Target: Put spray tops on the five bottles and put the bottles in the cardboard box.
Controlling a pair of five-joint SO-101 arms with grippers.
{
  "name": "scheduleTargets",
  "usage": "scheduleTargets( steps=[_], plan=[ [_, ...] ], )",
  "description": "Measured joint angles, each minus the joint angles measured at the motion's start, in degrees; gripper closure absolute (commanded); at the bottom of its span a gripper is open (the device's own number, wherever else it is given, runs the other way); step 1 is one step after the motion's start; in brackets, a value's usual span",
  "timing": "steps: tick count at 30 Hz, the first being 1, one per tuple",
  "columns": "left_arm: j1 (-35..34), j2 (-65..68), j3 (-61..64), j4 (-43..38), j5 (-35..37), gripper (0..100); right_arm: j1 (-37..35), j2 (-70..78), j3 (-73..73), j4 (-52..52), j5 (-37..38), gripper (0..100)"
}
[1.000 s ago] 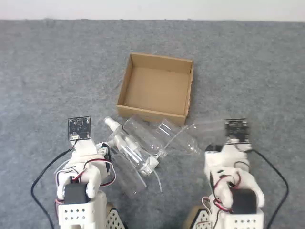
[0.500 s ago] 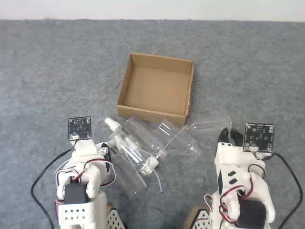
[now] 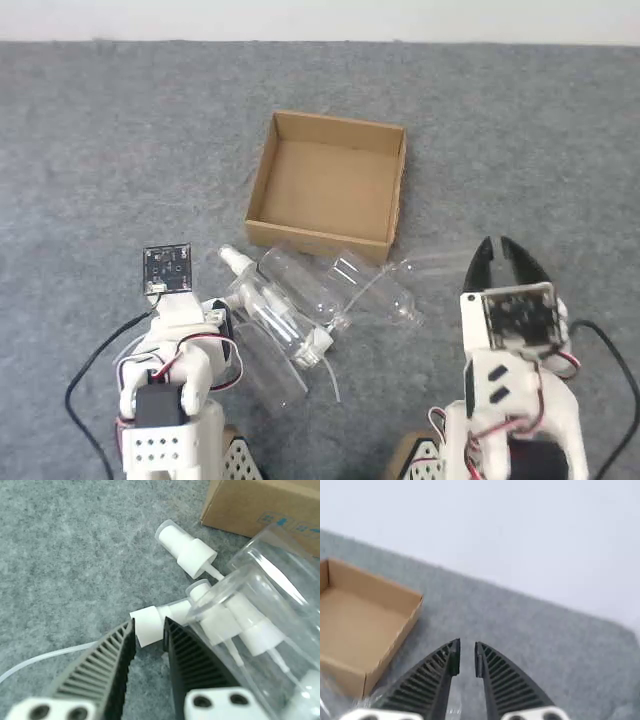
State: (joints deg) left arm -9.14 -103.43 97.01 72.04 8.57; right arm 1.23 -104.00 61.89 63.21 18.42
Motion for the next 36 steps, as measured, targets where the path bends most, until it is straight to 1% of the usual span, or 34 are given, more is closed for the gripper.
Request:
scheduleTargets(
  steps=[3,5,7,11,17,20,28,32,34,36],
  plan=[
    [0.0,0.0,0.0,0.0,0.0,92,0.0,1.49,-4.84,0.0,0.0,99.2],
    [0.0,0.0,0.0,0.0,0.0,92,0.0,5.27,-8.35,0.0,0.0,99.1],
    [0.0,0.0,0.0,0.0,0.0,92,0.0,10.11,-12.13,1.23,0.09,97.0],
    [0.0,0.0,0.0,0.0,0.0,92,-1.14,21.01,-18.9,5.45,0.0,89.0],
    [0.0,0.0,0.0,0.0,0.0,92,-3.52,36.31,-24.44,11.69,-0.09,88.1],
    [0.0,0.0,0.0,0.0,0.0,92,-3.6,42.64,-25.05,12.04,-3.6,88.0],
    [0.0,0.0,0.0,0.0,0.0,92,-3.52,54.86,-25.05,12.04,-17.05,88.0],
    [0.0,0.0,0.0,0.0,0.0,92,-3.6,61.19,-27.96,12.04,-23.03,88.0],
    [0.0,0.0,0.0,0.0,0.0,92,-3.87,64.18,-29.01,12.04,-24.88,86.0],
    [0.0,0.0,0.0,0.0,0.0,92,-3.87,67.08,-29.8,12.04,-26.29,80.6]
  ],
)
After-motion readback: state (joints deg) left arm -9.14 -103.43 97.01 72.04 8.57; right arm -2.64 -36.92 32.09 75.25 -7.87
